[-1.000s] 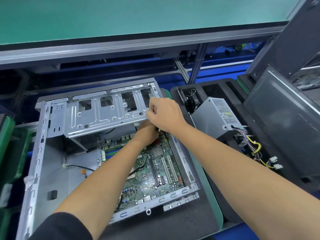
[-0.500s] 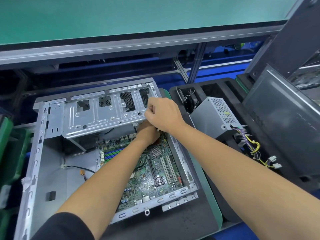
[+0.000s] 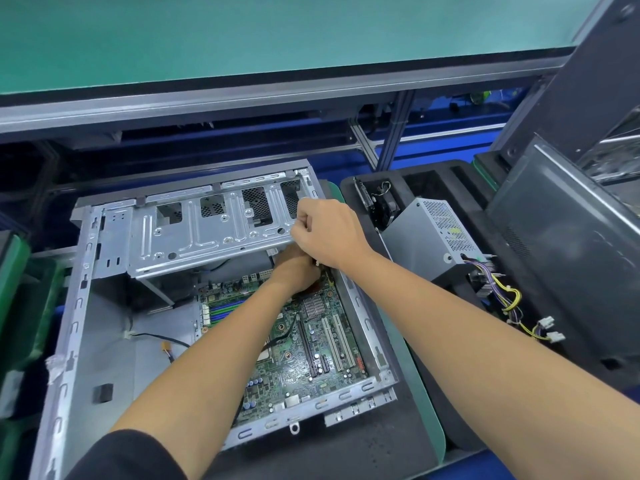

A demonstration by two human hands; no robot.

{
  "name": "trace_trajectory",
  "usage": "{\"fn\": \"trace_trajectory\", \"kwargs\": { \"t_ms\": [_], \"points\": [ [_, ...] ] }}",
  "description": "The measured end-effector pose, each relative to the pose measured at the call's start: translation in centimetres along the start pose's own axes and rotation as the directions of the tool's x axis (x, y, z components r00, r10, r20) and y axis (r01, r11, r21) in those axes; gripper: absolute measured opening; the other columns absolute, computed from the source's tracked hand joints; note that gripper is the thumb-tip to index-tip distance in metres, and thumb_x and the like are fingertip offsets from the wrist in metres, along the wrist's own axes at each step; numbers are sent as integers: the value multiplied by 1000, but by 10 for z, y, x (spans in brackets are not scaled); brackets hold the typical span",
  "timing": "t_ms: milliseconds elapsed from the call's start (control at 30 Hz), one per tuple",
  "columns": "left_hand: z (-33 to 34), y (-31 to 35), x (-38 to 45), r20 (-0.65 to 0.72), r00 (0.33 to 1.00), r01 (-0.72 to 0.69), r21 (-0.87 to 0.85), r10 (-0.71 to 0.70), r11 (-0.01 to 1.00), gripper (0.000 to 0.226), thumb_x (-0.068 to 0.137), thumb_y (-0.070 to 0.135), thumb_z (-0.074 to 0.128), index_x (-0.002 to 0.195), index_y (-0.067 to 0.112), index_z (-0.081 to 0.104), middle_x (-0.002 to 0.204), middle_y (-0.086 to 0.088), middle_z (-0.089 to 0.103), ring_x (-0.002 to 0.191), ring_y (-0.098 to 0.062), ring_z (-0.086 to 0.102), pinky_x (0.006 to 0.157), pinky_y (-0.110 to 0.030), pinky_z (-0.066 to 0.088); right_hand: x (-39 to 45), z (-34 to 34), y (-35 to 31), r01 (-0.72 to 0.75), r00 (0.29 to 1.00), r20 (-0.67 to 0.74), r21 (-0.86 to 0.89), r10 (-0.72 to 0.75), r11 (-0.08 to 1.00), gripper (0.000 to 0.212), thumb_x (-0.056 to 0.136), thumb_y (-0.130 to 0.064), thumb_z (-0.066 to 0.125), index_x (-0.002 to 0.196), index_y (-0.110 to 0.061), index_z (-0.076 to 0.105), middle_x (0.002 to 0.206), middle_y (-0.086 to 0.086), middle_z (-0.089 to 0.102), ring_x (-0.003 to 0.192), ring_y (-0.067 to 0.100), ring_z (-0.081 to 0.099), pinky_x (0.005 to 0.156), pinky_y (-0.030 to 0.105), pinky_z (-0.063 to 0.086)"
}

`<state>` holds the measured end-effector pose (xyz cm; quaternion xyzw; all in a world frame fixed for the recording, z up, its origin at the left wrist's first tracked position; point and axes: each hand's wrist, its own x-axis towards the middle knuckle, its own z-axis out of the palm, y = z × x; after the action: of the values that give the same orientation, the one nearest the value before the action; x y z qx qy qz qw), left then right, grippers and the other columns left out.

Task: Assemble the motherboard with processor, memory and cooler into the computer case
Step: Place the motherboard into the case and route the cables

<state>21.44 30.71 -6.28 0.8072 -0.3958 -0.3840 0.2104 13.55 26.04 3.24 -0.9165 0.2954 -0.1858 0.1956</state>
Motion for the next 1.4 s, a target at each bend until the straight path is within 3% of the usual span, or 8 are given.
{"fn": "trace_trajectory", "kwargs": {
  "t_ms": [133, 233, 467, 633, 867, 1067, 1167, 1400],
  "points": [
    [0, 6, 5, 1, 1000, -27, 306, 28, 952, 18, 93, 11, 41, 96, 13, 58, 95, -10, 63, 92, -28, 60, 71, -31, 44, 1, 0, 1, 0, 1000, 3, 0, 0, 1000, 11, 83, -18, 54, 77, -9, 59, 59, -3, 53, 63, 22, 55, 57, 30, 44],
    [0, 7, 9, -14, 998, -47, 406, 58, 913, 14, 90, 11, 44, 80, 16, 53, 75, -5, 54, 80, -28, 55, 66, -32, 43, 0, 1, 1, -1, 1000, -1, 0, 1, 1000, 11, 83, -18, 54, 77, -10, 59, 59, -5, 51, 63, 22, 54, 55, 27, 38],
    [2, 1, 3, -72, 975, -173, 356, 212, 918, 19, 83, 9, 49, 65, 17, 49, 58, 1, 46, 64, -25, 47, 53, -27, 32, 0, 0, 0, -15, 1000, 2, 16, 15, 1000, 12, 83, -18, 54, 75, -10, 58, 60, -1, 56, 63, 23, 55, 58, 29, 43],
    [0, -2, 1, -101, 940, -253, 432, 325, 866, 16, 89, 22, 52, 86, 11, 63, 82, -10, 65, 71, -26, 51, 62, -29, 42, 0, 0, 0, -14, 1000, 5, 12, 14, 1000, 12, 84, -18, 54, 76, -9, 59, 62, 1, 58, 64, 23, 56, 59, 30, 44],
    [3, -7, 2, -104, 894, -323, 522, 435, 790, 26, 93, 20, 47, 113, 10, 59, 105, -12, 65, 96, -31, 55, 84, -36, 41, 0, 0, 1, -10, 1000, 2, 7, 10, 1000, 12, 84, -18, 55, 78, -9, 60, 64, 2, 60, 66, 23, 57, 61, 31, 46],
    [-1, -6, 1, -106, 931, -275, 422, 348, 864, 7, 87, 8, 51, 81, 10, 54, 72, -10, 54, 66, -25, 45, 58, -27, 35, 0, 1, 1, -9, 1000, 1, 8, 9, 1000, 12, 84, -18, 55, 79, -9, 60, 64, 1, 59, 66, 22, 56, 60, 29, 44],
    [-1, -4, 4, -116, 958, -193, 419, 263, 887, 23, 83, 3, 50, 66, 17, 43, 58, 0, 39, 53, -17, 36, 45, -26, 24, 0, 1, 2, -7, 1000, -5, 11, 7, 1000, 11, 84, -18, 55, 78, -9, 59, 64, 1, 59, 66, 23, 56, 59, 30, 43],
    [1, -2, 9, -167, 968, -104, 420, 189, 901, 17, 81, 11, 53, 67, 17, 46, 57, 2, 41, 50, -16, 37, 46, -24, 28, 0, 1, 1, -2, 1000, -8, 0, 2, 1000, 12, 83, -18, 54, 77, -8, 59, 63, 1, 57, 64, 22, 54, 58, 30, 43]
  ]
}}
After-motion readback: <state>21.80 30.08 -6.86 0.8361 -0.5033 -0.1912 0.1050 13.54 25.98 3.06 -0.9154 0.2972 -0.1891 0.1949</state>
